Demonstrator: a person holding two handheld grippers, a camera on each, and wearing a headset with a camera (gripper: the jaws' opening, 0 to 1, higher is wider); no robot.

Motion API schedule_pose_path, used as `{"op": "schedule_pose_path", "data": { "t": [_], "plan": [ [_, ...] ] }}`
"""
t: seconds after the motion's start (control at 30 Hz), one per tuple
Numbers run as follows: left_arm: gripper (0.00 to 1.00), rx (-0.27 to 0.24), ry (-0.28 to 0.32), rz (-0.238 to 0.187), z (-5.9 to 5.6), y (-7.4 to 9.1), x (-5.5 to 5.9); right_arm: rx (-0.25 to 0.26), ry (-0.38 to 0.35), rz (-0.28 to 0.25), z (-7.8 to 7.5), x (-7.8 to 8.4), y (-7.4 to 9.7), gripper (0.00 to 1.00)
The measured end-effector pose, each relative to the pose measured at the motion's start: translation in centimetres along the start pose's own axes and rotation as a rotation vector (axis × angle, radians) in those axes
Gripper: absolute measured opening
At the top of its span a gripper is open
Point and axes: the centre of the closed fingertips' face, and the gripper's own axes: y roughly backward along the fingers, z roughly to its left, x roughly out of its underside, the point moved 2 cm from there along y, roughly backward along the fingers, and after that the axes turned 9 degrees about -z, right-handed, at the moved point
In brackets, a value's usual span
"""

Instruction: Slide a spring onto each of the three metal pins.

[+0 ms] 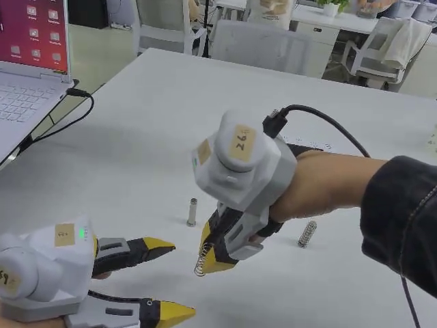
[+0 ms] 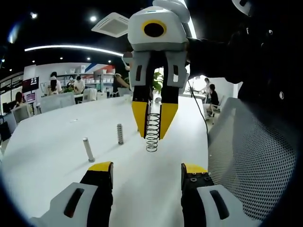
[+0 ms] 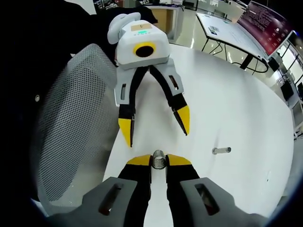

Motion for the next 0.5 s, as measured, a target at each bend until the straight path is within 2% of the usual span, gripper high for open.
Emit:
{"op": "schedule_pose_path", "data": {
  "t": [0.2,0.5],
  "plan": [
    [0.63,-0.028,-0.008,0.004,0.5,0.3,0.1,0.028,-0.006,-0.001,-1.1,0.0,0.8,0.09],
    [0.68,-0.053,-0.003,0.006,1.0,0.7,0.5,0.073,-0.010,0.015,-3.7,0.3,1.6,0.09]
  ]
}}
